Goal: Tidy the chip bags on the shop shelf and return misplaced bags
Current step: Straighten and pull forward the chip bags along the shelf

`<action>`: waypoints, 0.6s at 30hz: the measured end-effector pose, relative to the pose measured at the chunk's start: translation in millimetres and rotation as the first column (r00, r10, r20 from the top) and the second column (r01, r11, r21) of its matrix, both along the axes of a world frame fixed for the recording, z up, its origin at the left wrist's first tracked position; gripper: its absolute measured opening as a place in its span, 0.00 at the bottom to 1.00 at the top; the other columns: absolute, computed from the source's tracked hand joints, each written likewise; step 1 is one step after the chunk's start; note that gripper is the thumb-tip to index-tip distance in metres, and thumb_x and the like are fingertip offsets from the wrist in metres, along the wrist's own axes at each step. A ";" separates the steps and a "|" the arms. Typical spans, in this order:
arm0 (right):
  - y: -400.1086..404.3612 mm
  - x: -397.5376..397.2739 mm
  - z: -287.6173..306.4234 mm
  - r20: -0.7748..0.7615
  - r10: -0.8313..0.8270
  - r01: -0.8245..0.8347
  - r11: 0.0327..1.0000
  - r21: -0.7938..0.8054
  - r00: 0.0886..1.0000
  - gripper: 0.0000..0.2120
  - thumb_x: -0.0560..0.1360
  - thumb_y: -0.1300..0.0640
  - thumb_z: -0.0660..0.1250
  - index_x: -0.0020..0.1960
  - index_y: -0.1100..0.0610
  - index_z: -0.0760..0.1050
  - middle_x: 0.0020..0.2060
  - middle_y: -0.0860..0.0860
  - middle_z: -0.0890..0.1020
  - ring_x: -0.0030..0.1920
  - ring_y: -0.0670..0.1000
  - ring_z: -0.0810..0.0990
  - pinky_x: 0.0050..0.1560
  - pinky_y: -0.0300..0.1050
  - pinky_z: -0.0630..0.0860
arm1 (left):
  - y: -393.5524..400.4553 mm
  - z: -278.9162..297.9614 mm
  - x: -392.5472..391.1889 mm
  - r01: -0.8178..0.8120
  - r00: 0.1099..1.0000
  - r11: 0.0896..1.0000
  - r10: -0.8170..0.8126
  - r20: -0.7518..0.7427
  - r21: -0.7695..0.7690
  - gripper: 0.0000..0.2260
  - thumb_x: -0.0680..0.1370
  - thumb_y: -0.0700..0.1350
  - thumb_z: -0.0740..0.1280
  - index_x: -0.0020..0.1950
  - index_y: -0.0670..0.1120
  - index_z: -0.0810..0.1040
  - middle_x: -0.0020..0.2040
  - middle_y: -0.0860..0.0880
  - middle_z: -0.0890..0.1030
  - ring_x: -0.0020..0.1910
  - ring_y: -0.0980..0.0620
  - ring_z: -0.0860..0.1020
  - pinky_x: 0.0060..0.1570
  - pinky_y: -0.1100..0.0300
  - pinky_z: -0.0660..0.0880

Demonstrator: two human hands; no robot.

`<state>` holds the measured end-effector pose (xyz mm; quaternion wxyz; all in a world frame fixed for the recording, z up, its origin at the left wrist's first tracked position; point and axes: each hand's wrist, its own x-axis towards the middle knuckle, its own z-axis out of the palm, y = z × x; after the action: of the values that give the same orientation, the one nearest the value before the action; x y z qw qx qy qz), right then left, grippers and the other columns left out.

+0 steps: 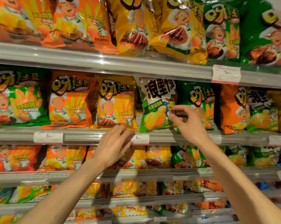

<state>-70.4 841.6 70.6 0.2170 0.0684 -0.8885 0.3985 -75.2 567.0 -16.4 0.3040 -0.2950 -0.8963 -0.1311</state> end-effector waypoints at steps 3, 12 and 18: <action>2.8 -13.8 3.2 0.041 -0.005 0.005 1.000 -0.002 0.999 0.28 0.77 0.48 0.72 0.73 0.51 0.67 0.68 0.49 0.72 0.66 0.46 0.72 0.68 0.44 0.71 | 1.0 -4.3 -1.8 -0.004 0.999 0.999 0.003 0.034 0.035 0.15 0.76 0.50 0.72 0.61 0.48 0.77 0.48 0.50 0.74 0.48 0.48 0.74 0.40 0.57 0.72; -14.3 -42.4 13.4 0.169 0.031 0.000 0.983 -0.181 0.985 0.45 0.75 0.49 0.74 0.80 0.56 0.50 0.69 0.49 0.72 0.65 0.46 0.71 0.64 0.40 0.68 | 1.8 -5.9 -4.0 0.001 0.999 0.997 -0.005 0.050 0.074 0.14 0.76 0.51 0.72 0.60 0.49 0.78 0.48 0.52 0.74 0.48 0.50 0.73 0.41 0.59 0.70; -22.5 -45.2 -3.8 0.031 -0.036 0.038 0.996 -0.076 0.999 0.46 0.74 0.40 0.71 0.80 0.45 0.45 0.75 0.53 0.66 0.72 0.54 0.69 0.71 0.53 0.69 | 1.3 -4.7 -3.1 0.002 0.998 0.998 -0.006 0.056 0.069 0.14 0.76 0.51 0.72 0.60 0.50 0.77 0.48 0.53 0.73 0.48 0.51 0.73 0.42 0.63 0.65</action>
<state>-115.6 819.1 66.8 0.2134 0.0377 -0.8768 0.4292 -78.3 568.3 -21.0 0.2884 -0.2824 -0.8989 -0.1706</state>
